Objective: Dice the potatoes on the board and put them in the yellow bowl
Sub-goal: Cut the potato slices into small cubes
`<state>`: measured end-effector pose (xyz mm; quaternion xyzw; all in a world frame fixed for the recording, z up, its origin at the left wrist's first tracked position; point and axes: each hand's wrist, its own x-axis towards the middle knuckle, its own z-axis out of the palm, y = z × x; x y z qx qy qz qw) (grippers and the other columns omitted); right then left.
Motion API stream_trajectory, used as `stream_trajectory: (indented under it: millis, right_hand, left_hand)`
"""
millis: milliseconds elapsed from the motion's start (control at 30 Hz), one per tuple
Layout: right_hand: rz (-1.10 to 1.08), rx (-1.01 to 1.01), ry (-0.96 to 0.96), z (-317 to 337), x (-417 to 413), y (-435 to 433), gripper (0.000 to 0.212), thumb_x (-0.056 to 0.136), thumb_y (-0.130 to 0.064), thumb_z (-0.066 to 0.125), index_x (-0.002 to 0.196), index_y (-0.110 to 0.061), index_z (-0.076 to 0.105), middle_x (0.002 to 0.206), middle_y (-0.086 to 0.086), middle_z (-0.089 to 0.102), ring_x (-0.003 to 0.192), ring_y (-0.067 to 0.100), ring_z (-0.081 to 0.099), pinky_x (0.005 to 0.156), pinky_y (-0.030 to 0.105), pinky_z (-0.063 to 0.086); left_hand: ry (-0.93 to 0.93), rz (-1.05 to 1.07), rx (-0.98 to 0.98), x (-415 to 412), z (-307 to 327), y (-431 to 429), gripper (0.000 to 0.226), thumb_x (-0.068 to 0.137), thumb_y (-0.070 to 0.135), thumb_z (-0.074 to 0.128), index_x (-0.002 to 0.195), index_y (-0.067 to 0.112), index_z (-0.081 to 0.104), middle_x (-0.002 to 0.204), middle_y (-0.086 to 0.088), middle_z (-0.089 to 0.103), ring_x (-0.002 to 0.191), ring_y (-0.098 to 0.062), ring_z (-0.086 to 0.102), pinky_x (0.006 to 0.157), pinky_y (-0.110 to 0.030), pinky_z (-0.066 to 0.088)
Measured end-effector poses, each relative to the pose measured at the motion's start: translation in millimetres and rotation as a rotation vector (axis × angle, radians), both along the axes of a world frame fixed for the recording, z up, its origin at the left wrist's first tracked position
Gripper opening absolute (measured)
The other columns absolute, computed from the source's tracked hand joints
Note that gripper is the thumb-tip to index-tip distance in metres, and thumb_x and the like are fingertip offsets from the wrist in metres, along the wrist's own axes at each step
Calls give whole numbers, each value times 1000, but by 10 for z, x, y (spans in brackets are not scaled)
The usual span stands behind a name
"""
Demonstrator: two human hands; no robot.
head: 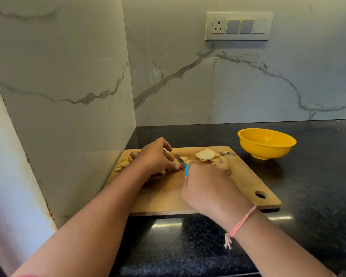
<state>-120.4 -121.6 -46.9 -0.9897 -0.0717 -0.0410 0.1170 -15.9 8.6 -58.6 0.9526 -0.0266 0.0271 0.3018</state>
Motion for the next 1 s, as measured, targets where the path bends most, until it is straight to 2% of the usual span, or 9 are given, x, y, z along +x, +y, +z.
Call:
stream_trajectory:
  millis: [67,233,333,533,667,767,833,900,1000]
  right_hand:
    - [24,-9,16,76,30,22,28,97,-24,43,122,-14,49,77,-2,44,80,16,52,57,23,40]
    - [72,-21,61,176,50,5,23,96,-19,46,118,-14,49,75,0,43,59,11,43,53,22,39]
    - [68,-50,58,161,-10,-52,24,96,-23,46,119,-14,48,75,-2,42,63,11,45,51,21,37]
    - [48,-54,66,116,-199,-161,25,97,-25,44,120,-18,48,77,-4,44,66,11,49,51,22,39]
    - [52,-60,59,91,-362,-262,21,97,-28,43,117,-21,46,77,-6,46,60,8,49,47,21,35]
    - [57,-76,71,132,-465,-323,30,97,-28,43,127,-23,43,77,-7,44,56,6,45,47,20,35]
    - [49,-65,81,171,-476,-353,39,97,-29,43,136,-24,38,90,-6,51,57,6,43,51,19,38]
    - [21,-22,92,194,-453,-369,44,98,-30,42,141,-25,35,113,-1,54,61,8,44,58,21,43]
    - [-12,41,82,163,-417,-367,44,99,-32,38,143,-26,34,117,0,55,65,9,45,64,22,46]
  left_hand:
    - [1,2,-7,8,1,0,42,72,36,81,86,34,42,85,18,62,97,-15,62,96,-47,46]
    - [-18,11,-12,0,-15,-12,40,73,38,80,85,34,42,82,20,60,93,-15,62,95,-48,46]
    - [-18,13,-4,-12,-16,-12,40,73,39,80,85,34,42,85,19,61,94,-16,63,95,-48,46]
    - [-28,7,21,-22,-16,-14,40,75,38,78,90,35,42,103,11,69,104,-18,60,97,-47,44]
    - [-30,9,33,-34,-10,-23,40,76,37,77,96,33,43,106,9,68,113,-17,54,102,-45,39]
    - [-35,14,44,-36,-9,-30,39,76,37,77,95,34,42,107,9,68,114,-18,54,102,-46,39]
    - [-33,13,52,-38,-7,-27,39,76,38,77,94,35,42,107,10,68,113,-17,55,101,-46,40]
    - [-21,-5,43,-34,-2,-1,39,77,36,77,94,35,43,101,13,67,110,-16,57,100,-45,42]
    - [-8,-32,23,-16,4,34,36,80,29,76,89,37,42,92,16,61,98,-13,62,99,-45,44]
